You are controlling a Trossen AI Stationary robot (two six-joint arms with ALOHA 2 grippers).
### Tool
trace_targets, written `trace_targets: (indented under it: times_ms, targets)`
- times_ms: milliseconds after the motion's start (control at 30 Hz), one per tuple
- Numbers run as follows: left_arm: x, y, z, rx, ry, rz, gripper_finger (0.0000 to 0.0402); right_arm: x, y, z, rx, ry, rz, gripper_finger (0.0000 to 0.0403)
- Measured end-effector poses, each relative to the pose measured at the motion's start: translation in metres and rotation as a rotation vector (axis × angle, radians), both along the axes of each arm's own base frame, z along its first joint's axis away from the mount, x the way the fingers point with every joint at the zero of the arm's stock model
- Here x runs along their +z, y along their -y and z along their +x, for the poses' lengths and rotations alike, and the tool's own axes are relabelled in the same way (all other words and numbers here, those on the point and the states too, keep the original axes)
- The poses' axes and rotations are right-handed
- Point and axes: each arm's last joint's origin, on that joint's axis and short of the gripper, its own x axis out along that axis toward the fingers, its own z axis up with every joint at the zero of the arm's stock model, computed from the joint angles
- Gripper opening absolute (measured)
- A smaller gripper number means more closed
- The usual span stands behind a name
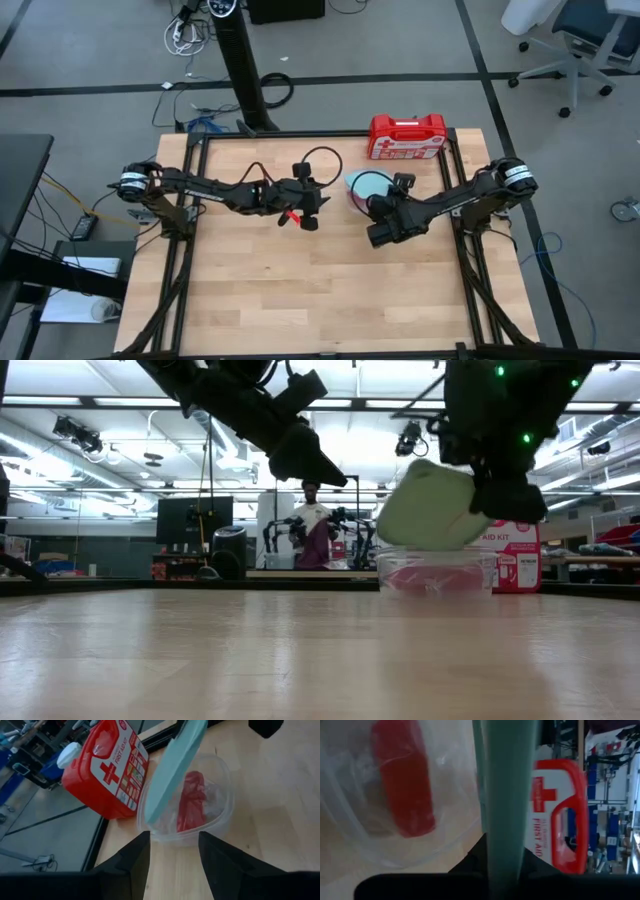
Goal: Roll bandage
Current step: Close the plastic container
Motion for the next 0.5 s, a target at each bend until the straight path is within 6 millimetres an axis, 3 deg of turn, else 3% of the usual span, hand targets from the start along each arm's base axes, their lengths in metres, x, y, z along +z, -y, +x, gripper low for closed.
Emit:
trace_targets:
  times_ms: [300,500]
  targets:
    - [0.000,0.000,0.000,-0.017,0.007,-0.032,0.0172,-0.032,-0.007,0.009,0.150,-0.007,0.179,0.0029]
    - [0.000,0.001,0.000,-0.027,0.009,-0.045,0.0172,-0.035,-0.008,0.010,0.189,-0.022,0.187,0.0039]
